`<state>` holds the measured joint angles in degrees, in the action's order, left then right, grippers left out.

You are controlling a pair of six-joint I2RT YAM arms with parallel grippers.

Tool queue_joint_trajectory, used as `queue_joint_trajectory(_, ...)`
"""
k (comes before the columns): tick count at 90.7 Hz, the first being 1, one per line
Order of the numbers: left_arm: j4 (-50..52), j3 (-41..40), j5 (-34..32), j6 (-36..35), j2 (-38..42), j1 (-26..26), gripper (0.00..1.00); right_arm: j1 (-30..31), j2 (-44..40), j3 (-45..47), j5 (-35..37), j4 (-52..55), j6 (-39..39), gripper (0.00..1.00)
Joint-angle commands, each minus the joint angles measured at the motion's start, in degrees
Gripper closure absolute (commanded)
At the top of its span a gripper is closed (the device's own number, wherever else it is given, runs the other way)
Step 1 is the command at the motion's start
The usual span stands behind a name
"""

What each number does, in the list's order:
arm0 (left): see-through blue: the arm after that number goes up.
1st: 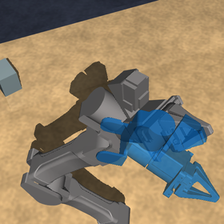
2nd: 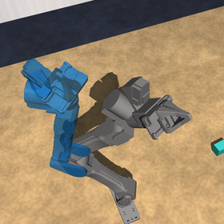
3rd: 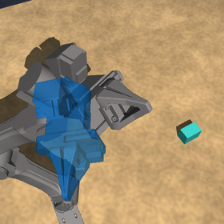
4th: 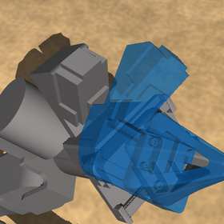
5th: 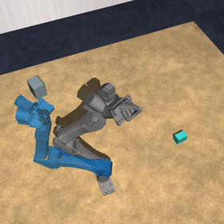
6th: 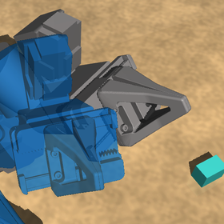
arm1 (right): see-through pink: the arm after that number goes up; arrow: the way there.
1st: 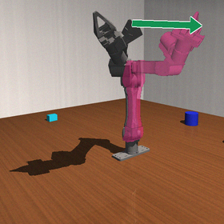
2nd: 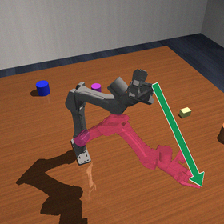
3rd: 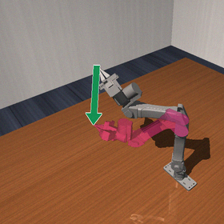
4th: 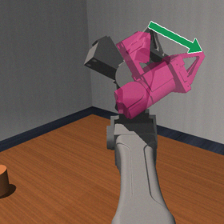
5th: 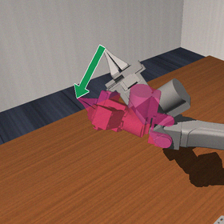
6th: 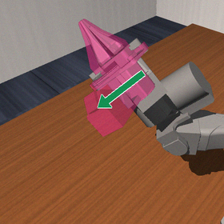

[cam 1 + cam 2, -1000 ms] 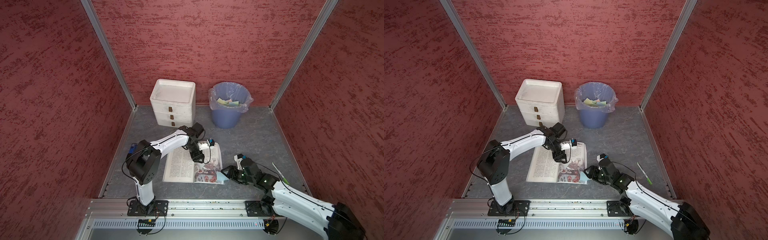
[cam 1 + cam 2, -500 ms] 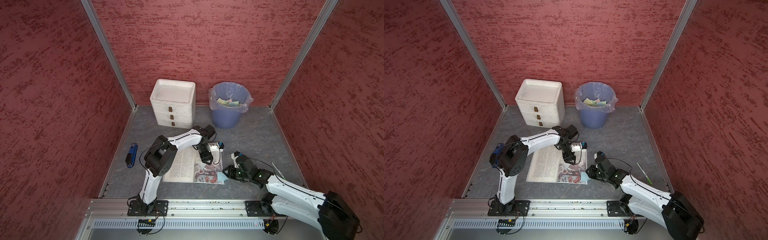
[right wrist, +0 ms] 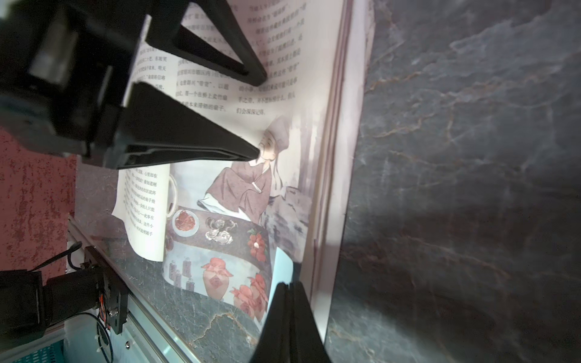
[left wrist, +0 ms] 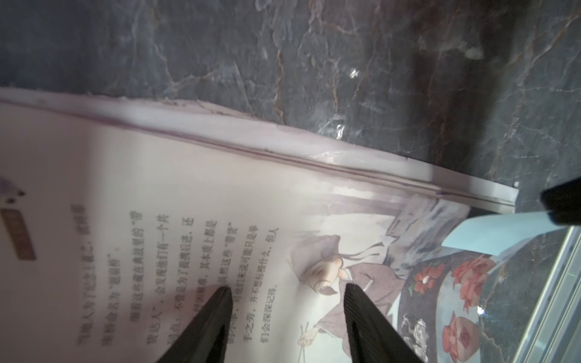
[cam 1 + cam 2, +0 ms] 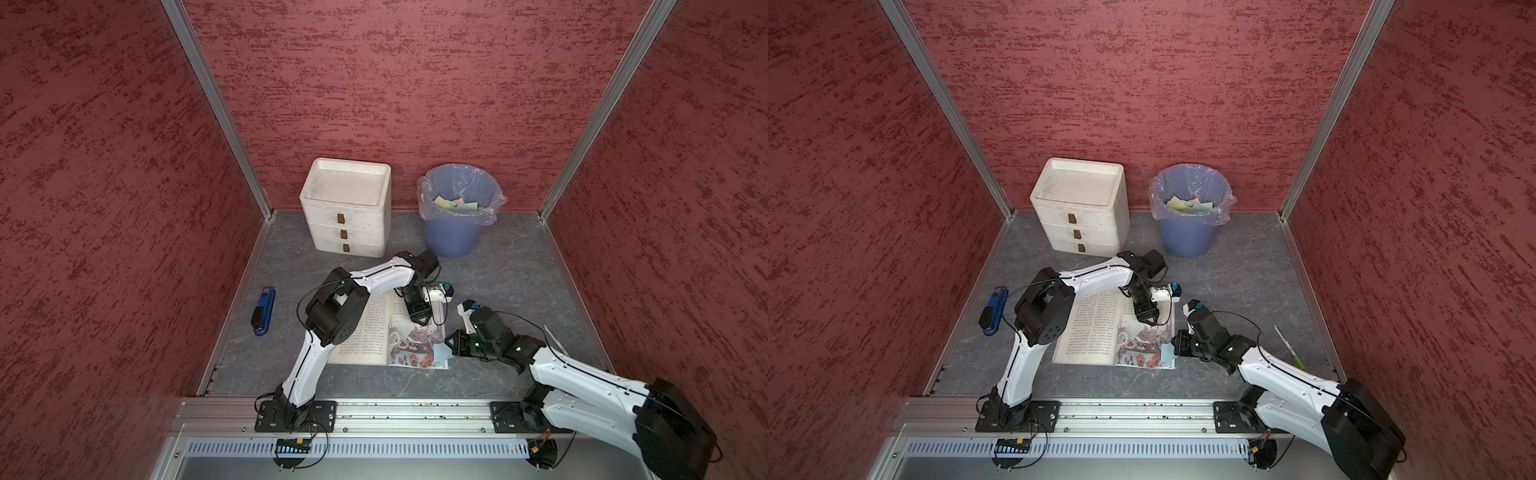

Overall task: Peel off the used sticky note
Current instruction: Tear off the note from the book.

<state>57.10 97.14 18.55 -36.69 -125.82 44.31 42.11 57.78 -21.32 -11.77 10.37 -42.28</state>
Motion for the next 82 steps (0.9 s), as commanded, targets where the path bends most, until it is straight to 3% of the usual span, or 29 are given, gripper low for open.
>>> queue_joint_trajectory(1, 0.9, -0.5, -1.1, 0.0, -2.5, 0.1, 0.41, 2.0, -0.8, -3.1, -1.8, -0.8, 3.1, 1.00)
queue_joint_trajectory(54, -0.2, -2.2, 0.1, -0.1, -3.7, -1.8, 0.48, 12.5, 0.9, -7.7, -0.1, 1.2, 6.5, 1.00)
queue_joint_trajectory(82, -0.4, -2.6, 0.1, -0.3, -4.1, -2.3, 0.48, 14.7, -3.5, -7.8, -2.3, 2.0, 7.9, 1.00)
